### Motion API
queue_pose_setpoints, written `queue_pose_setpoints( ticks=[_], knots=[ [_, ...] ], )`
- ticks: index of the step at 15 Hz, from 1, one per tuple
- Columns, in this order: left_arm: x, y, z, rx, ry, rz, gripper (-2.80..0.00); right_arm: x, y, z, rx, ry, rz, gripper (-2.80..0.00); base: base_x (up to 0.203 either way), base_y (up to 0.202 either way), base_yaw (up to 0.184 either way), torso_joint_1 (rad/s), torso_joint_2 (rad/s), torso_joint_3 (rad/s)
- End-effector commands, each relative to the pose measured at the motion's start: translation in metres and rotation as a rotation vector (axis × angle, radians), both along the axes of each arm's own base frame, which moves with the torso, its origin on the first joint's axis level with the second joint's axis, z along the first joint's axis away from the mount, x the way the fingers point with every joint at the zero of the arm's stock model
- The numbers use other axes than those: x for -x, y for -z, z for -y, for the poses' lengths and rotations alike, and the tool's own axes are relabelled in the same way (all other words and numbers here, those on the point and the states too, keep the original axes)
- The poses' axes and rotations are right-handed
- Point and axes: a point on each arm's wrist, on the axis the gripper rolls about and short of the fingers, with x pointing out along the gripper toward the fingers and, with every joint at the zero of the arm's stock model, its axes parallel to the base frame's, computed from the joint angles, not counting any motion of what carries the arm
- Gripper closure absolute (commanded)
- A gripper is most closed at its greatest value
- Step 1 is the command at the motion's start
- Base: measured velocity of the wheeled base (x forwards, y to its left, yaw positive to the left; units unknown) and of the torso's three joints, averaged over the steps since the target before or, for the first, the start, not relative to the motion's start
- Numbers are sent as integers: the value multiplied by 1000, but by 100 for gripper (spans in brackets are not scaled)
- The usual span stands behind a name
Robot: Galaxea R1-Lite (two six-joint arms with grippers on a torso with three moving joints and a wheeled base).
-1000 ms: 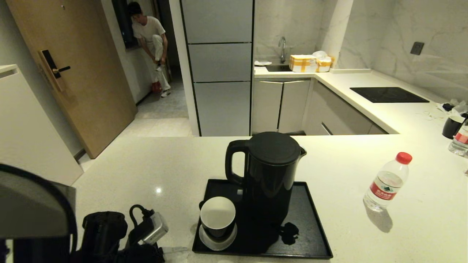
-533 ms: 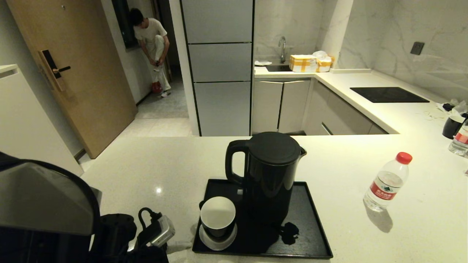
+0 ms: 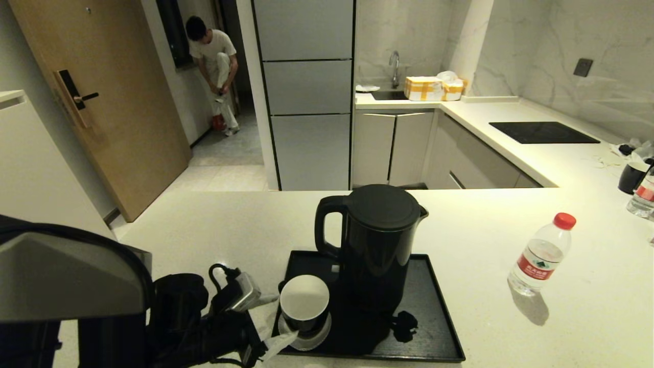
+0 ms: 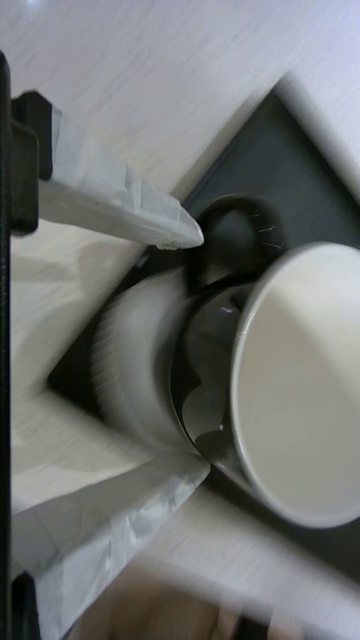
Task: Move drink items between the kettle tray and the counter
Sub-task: Pick up the tea cup
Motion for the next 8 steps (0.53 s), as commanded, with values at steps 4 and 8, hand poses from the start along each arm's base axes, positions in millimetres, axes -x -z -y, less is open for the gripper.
queue_pose_setpoints(
  ticks=[4, 8],
  knots=[
    [-17, -2, 17, -9, -39, 89, -280, 0, 0, 0, 1, 0, -2, 0, 0, 0, 0, 0, 0, 0],
    [-10, 6, 16, -51, -17, 75, -280, 0, 0, 0, 1, 1, -2, 0, 0, 0, 0, 0, 0, 0]
  ],
)
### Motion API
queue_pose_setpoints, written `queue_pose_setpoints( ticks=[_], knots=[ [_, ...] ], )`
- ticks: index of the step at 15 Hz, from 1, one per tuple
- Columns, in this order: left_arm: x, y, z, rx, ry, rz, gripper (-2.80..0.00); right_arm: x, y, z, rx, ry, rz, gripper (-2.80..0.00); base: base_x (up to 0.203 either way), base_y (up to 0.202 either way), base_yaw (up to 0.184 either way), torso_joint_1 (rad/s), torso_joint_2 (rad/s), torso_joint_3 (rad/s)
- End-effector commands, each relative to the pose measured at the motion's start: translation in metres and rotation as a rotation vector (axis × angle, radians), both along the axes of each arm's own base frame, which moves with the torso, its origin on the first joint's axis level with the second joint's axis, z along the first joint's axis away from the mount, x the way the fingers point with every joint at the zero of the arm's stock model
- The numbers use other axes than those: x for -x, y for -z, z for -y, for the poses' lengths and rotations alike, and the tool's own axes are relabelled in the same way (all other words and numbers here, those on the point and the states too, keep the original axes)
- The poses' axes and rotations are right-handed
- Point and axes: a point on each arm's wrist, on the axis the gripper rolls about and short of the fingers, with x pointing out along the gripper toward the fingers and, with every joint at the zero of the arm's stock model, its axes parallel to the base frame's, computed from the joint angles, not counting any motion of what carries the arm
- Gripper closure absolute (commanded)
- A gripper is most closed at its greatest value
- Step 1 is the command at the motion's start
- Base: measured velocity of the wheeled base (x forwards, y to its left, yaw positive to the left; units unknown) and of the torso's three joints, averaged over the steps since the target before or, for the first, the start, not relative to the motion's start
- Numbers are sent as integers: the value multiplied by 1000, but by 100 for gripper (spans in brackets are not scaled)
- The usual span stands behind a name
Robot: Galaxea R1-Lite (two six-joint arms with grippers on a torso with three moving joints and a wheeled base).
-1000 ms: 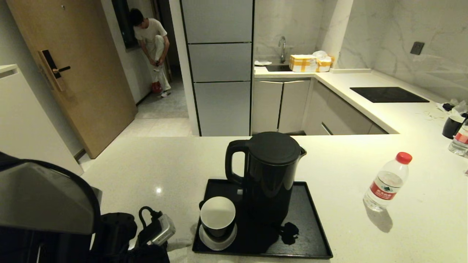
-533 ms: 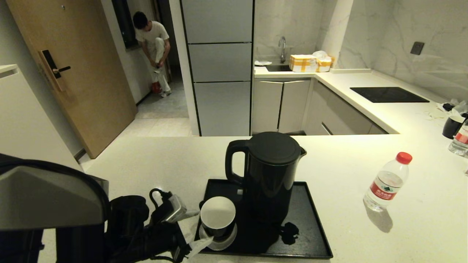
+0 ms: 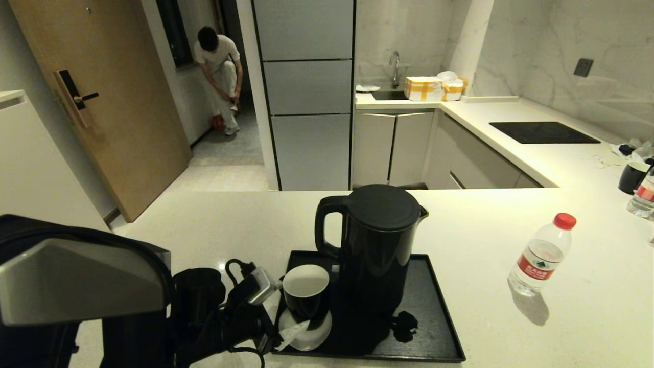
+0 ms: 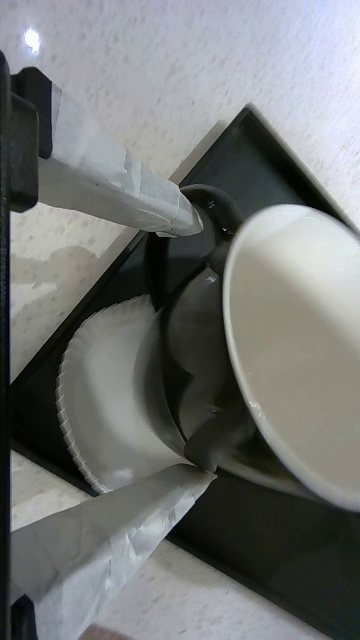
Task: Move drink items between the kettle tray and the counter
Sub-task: Pick up the tea cup
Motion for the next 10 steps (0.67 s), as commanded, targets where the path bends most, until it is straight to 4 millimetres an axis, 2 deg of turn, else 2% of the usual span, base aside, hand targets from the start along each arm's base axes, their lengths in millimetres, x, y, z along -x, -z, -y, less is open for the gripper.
queue_pose_setpoints(
  ticks=[1, 7, 10],
  knots=[
    [5, 4, 3, -8, 17, -12, -280, 0, 0, 0, 1, 0, -2, 0, 0, 0, 0, 0, 0, 0],
    [16, 10, 18, -41, 46, -30, -280, 0, 0, 0, 1, 1, -2, 0, 0, 0, 0, 0, 0, 0],
    [14, 9, 20, -36, 39, -23, -280, 0, 0, 0, 1, 0, -2, 0, 0, 0, 0, 0, 0, 0]
  ],
)
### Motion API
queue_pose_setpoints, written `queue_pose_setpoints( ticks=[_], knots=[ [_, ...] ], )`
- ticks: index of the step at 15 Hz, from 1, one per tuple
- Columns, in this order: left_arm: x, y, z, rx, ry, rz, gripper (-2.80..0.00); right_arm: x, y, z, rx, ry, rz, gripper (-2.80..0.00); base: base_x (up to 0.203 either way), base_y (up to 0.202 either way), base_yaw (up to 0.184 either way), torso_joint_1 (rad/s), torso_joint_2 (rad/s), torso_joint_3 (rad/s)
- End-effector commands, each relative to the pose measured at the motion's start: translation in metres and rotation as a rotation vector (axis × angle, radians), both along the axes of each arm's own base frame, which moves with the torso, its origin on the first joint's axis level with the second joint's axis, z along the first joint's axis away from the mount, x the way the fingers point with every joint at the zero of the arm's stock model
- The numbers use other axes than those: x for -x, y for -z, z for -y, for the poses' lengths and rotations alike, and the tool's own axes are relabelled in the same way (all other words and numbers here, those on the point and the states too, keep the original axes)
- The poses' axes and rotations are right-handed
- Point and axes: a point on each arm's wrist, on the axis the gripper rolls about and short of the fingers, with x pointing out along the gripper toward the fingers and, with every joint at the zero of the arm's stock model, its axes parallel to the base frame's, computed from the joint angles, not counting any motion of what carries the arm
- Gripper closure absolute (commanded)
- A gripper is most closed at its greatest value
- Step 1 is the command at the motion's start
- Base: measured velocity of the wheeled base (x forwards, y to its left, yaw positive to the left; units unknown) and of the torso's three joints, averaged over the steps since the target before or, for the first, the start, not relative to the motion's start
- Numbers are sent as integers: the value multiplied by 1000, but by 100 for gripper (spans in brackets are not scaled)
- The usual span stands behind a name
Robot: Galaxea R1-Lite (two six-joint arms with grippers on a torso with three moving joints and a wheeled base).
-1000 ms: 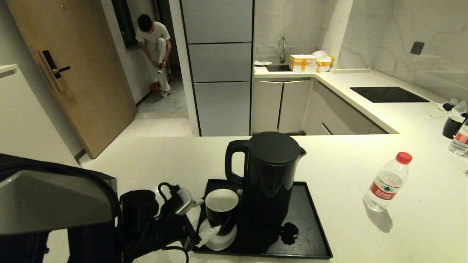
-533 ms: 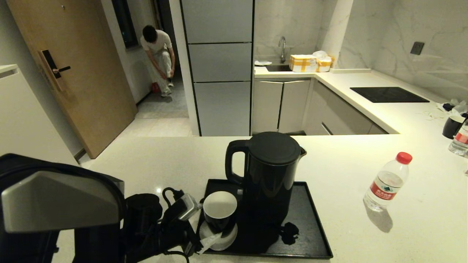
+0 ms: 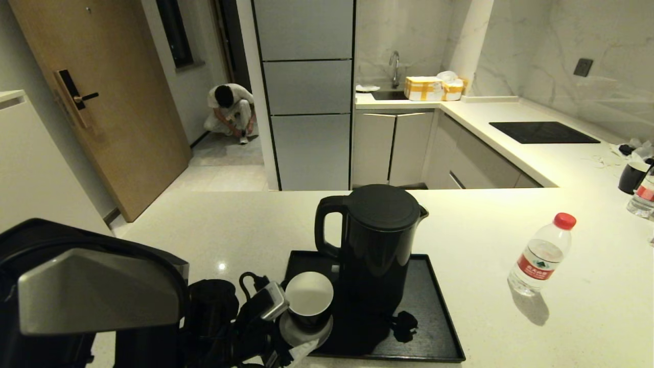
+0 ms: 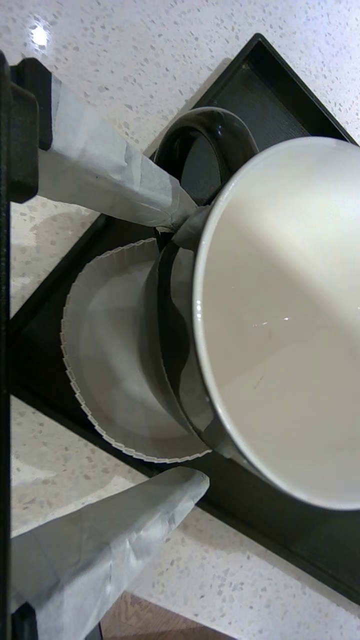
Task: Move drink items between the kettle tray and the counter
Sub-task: Pick up the tea cup
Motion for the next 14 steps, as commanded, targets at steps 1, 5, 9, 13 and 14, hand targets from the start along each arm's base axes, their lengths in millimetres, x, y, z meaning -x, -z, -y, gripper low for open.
queue_pose_setpoints(
  ticks=[1, 5, 9, 13, 14],
  knots=[
    [-2, -1, 2, 9, 3, 9, -280, 0, 0, 0, 1, -1, -2, 0, 0, 0, 0, 0, 0, 0],
    [-9, 1, 4, 9, -35, 22, -280, 0, 0, 0, 1, 1, -2, 0, 0, 0, 0, 0, 0, 0],
    [-16, 4, 5, 16, -75, 19, -280, 0, 0, 0, 1, -1, -2, 0, 0, 0, 0, 0, 0, 0],
    [-18, 6, 7, 8, -109, 22, -280, 0, 0, 0, 1, -1, -2, 0, 0, 0, 0, 0, 0, 0],
    [-18, 6, 7, 9, -107, 24, -280, 0, 0, 0, 1, 1, -2, 0, 0, 0, 0, 0, 0, 0]
  ],
)
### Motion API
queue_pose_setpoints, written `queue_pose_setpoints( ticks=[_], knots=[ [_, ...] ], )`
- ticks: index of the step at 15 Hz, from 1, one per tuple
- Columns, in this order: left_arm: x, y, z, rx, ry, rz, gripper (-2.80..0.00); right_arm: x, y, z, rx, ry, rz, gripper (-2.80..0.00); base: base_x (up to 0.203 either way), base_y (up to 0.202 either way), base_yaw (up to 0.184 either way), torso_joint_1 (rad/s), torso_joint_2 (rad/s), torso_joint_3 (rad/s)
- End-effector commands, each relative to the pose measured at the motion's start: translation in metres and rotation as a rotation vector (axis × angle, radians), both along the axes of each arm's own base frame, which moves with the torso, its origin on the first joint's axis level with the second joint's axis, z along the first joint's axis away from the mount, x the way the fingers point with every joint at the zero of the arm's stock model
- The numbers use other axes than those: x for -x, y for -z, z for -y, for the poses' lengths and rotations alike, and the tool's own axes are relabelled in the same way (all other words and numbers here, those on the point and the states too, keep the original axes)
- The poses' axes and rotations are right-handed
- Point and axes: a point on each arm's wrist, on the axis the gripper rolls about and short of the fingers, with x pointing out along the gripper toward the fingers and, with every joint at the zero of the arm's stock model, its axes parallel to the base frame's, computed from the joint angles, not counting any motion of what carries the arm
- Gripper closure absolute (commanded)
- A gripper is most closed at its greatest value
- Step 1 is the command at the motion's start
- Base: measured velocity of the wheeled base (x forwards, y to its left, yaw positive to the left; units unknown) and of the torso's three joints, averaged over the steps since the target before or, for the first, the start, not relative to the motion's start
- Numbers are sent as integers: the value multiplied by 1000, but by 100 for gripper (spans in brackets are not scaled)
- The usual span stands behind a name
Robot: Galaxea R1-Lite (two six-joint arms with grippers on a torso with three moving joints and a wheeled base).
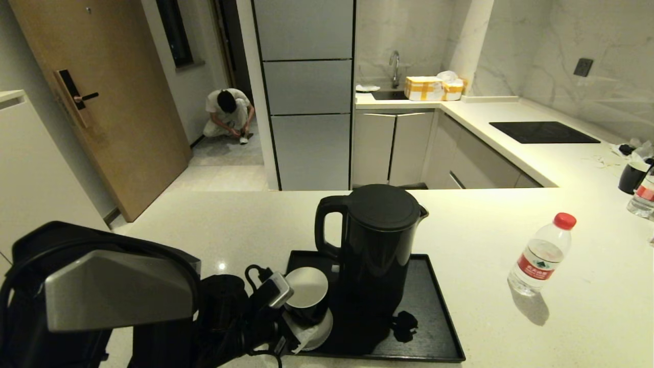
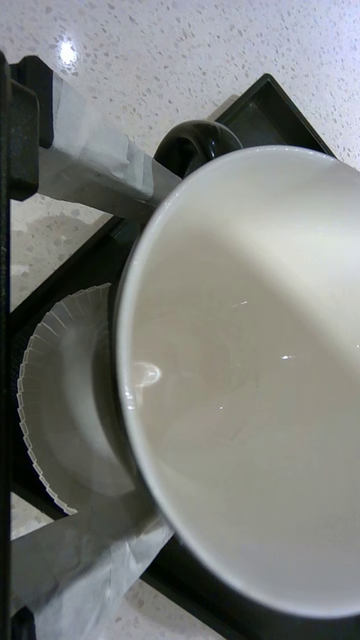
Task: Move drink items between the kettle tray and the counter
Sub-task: Pick up the tea cup
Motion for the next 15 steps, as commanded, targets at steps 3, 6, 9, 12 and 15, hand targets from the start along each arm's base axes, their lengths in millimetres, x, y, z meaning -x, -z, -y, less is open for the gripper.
queue_pose_setpoints(
  ticks=[3, 6, 9, 12, 15],
  knots=[
    [0, -1, 3, 6, 12, 12, -280, 0, 0, 0, 1, -2, -2, 0, 0, 0, 0, 0, 0, 0],
    [2, -5, 7, 13, 26, 23, -280, 0, 0, 0, 1, -1, -2, 0, 0, 0, 0, 0, 0, 0],
    [1, -5, 8, 25, 20, 18, -280, 0, 0, 0, 1, -1, -2, 0, 0, 0, 0, 0, 0, 0],
    [0, -5, 8, 29, 17, 16, -280, 0, 0, 0, 1, 1, -2, 0, 0, 0, 0, 0, 0, 0],
    [-3, -5, 12, 45, 9, 14, -280, 0, 0, 0, 1, -1, -2, 0, 0, 0, 0, 0, 0, 0]
  ],
)
